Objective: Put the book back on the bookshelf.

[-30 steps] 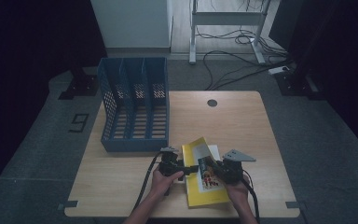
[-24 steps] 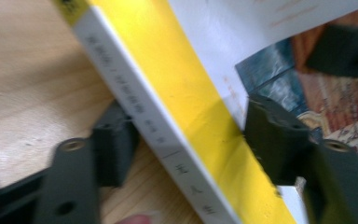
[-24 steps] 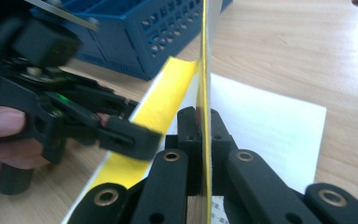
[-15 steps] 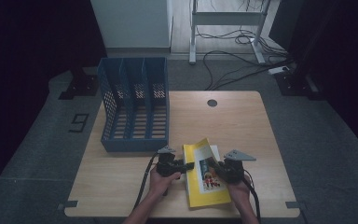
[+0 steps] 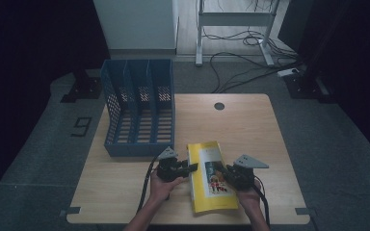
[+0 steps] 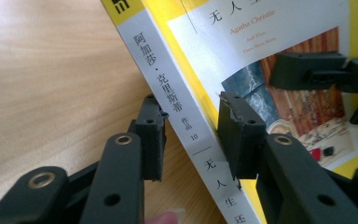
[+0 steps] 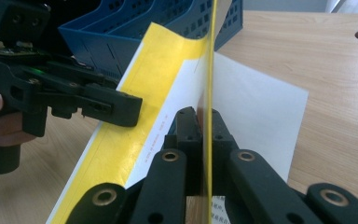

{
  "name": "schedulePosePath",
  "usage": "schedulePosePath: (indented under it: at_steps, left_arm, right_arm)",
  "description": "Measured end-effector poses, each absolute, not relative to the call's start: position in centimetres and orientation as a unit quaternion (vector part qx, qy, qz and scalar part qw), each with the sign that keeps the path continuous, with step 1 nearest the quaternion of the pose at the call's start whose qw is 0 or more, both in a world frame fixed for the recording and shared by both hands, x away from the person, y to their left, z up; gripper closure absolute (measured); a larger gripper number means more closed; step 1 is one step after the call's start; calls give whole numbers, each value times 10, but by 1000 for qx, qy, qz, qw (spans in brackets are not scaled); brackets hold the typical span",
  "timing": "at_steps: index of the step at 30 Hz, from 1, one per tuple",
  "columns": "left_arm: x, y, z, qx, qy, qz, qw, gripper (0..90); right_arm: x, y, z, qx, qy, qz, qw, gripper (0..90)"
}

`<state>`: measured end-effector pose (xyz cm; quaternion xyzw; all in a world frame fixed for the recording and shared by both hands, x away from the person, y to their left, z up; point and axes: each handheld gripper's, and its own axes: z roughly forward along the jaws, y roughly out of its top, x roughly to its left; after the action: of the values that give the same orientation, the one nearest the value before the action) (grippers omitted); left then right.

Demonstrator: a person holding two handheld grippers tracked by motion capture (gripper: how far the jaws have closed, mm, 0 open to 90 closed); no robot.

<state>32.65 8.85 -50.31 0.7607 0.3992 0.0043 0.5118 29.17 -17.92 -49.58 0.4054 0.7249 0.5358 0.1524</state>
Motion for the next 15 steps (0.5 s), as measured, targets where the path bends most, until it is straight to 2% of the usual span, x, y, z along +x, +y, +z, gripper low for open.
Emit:
schedulePosePath:
  at_steps: [15]
  left_arm:
    - [323, 93, -501, 752, 390, -1, 531, 664]
  right_arm:
    - [288, -174, -491, 392, 731, 535, 163, 838]
